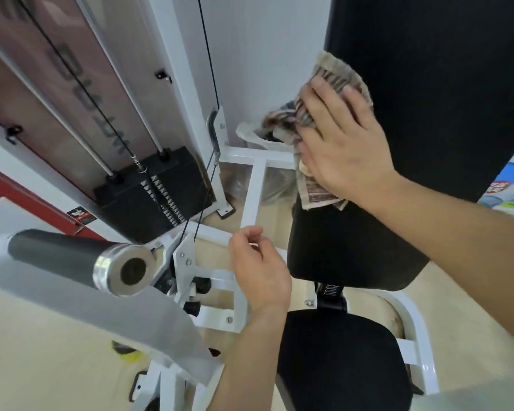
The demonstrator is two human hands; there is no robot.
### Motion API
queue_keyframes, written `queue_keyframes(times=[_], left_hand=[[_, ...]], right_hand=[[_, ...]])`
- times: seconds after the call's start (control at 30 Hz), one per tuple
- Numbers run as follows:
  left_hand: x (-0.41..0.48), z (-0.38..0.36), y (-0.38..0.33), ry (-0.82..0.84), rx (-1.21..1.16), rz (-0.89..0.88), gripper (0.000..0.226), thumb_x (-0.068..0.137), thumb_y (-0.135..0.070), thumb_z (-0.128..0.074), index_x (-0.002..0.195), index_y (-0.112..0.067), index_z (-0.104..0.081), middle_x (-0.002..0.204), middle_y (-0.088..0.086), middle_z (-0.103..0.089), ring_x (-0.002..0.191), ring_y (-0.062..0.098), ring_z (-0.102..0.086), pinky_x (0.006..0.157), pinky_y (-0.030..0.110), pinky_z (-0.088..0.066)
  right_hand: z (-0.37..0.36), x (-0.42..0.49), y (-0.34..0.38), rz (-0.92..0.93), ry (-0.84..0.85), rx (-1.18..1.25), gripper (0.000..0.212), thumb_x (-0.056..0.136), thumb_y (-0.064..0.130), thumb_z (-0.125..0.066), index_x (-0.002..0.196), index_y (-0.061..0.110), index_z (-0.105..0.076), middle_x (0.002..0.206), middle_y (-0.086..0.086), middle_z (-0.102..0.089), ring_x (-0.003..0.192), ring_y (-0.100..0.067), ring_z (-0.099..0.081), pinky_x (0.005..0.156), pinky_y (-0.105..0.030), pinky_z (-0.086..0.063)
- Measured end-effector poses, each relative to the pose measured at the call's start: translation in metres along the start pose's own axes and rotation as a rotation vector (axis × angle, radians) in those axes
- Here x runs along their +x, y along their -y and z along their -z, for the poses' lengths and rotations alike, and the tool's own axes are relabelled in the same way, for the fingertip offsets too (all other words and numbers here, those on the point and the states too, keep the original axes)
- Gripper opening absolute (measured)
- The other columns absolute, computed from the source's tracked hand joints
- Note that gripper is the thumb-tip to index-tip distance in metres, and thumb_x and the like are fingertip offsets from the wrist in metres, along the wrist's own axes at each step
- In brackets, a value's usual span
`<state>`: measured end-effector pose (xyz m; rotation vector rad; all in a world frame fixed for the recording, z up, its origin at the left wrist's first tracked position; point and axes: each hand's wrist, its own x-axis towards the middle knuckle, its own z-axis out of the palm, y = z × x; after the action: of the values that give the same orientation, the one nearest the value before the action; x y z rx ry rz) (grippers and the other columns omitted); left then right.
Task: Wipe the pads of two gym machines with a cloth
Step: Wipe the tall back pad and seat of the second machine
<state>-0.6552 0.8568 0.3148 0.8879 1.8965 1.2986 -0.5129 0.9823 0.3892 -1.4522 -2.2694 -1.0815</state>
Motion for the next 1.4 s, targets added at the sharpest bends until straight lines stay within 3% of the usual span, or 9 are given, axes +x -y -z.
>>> queue_keyframes(times=[0.13, 0.27, 0.7, 0.8, 0.9, 1.03, 1.2, 1.3, 1.4], left_hand=[[0.007, 0.0, 0.0, -0.05, -0.024, -0.01, 0.018, 0.095, -0.008, -0.049, 0.103, -0.02, -0.058, 0.102, -0.007, -0.059, 0.087, 0.005, -0.056, 0.076, 0.017, -0.043], [0.007, -0.002, 0.018, -0.05, -0.017, -0.011, 0.021, 0.093, -0.004, -0.049, 0.098, -0.024, -0.056, 0.098, -0.007, -0.059, 0.085, 0.008, -0.057, 0.074, 0.018, -0.044], [-0.002, -0.013, 0.041, -0.017, 0.079, 0.005, 0.018, 0.093, -0.007, -0.05, 0.099, -0.022, -0.058, 0.102, -0.004, -0.062, 0.091, 0.014, -0.061, 0.082, 0.027, -0.05], [0.001, -0.007, 0.036, -0.009, 0.091, 0.0, 0.018, 0.093, -0.007, -0.05, 0.098, -0.023, -0.057, 0.101, -0.003, -0.061, 0.09, 0.016, -0.06, 0.081, 0.027, -0.049], [0.007, -0.004, 0.037, 0.021, 0.104, 0.039, 0.018, 0.094, -0.009, -0.049, 0.099, -0.024, -0.057, 0.101, -0.005, -0.062, 0.093, 0.017, -0.061, 0.082, 0.027, -0.049], [0.009, -0.007, 0.052, 0.121, 0.019, 0.25, 0.016, 0.097, -0.014, -0.049, 0.102, -0.022, -0.062, 0.101, -0.004, -0.067, 0.096, 0.018, -0.064, 0.091, 0.036, -0.053], [0.003, -0.013, 0.073, 0.356, -0.178, 0.746, 0.022, 0.101, -0.025, -0.045, 0.109, -0.017, -0.064, 0.107, 0.008, -0.069, 0.097, 0.026, -0.067, 0.093, 0.039, -0.055], [-0.006, -0.021, 0.092, 0.447, -0.23, 0.918, 0.032, 0.102, -0.035, -0.045, 0.113, -0.011, -0.063, 0.108, 0.014, -0.069, 0.102, 0.033, -0.067, 0.099, 0.045, -0.052], [-0.015, -0.032, 0.106, 0.454, -0.31, 0.933, 0.037, 0.102, -0.039, -0.046, 0.115, -0.01, -0.064, 0.113, 0.013, -0.071, 0.107, 0.028, -0.066, 0.103, 0.042, -0.049]], right_hand=[[-0.007, -0.005, 0.051, 0.35, 0.296, -0.141, 0.036, 0.097, 0.025, -0.044, 0.092, 0.007, -0.074, 0.088, -0.017, -0.07, 0.089, -0.035, -0.059, 0.104, -0.054, -0.029], [-0.037, -0.067, 0.097, 0.634, 0.526, -0.109, 0.028, 0.09, 0.023, -0.05, 0.084, 0.016, -0.076, 0.079, -0.008, -0.068, 0.081, -0.027, -0.054, 0.087, -0.048, -0.033], [-0.07, -0.156, 0.121, 0.925, 0.39, -0.111, 0.038, 0.095, 0.028, -0.047, 0.131, 0.019, -0.056, 0.128, -0.006, -0.055, 0.125, -0.033, -0.045, 0.114, -0.048, -0.021], [-0.045, -0.13, 0.071, 0.786, 0.262, -0.082, 0.041, 0.094, 0.023, -0.046, 0.133, 0.013, -0.054, 0.143, -0.014, -0.05, 0.14, -0.037, -0.036, 0.12, -0.053, -0.006], [-0.034, -0.102, 0.037, 0.547, 0.148, -0.067, 0.036, 0.093, 0.019, -0.051, 0.127, 0.008, -0.06, 0.146, -0.017, -0.05, 0.142, -0.035, -0.037, 0.12, -0.05, -0.012], [-0.051, -0.092, 0.071, 0.354, 0.134, -0.076, 0.028, 0.097, 0.019, -0.044, 0.108, 0.007, -0.067, 0.121, -0.018, -0.064, 0.125, -0.039, -0.051, 0.116, -0.049, -0.023], [-0.079, -0.131, 0.126, 0.672, 0.239, -0.069, 0.025, 0.091, 0.027, -0.05, 0.091, 0.015, -0.071, 0.089, -0.007, -0.064, 0.089, -0.03, -0.051, 0.097, -0.046, -0.03], [-0.089, -0.163, 0.14, 0.717, 0.345, -0.076, 0.035, 0.096, 0.027, -0.039, 0.111, 0.012, -0.066, 0.108, -0.01, -0.062, 0.105, -0.034, -0.054, 0.106, -0.048, -0.028], [-0.088, -0.188, 0.132, 0.694, 0.311, -0.143, 0.048, 0.099, 0.028, -0.03, 0.14, 0.007, -0.045, 0.148, -0.021, -0.041, 0.141, -0.041, -0.029, 0.121, -0.051, -0.009]])
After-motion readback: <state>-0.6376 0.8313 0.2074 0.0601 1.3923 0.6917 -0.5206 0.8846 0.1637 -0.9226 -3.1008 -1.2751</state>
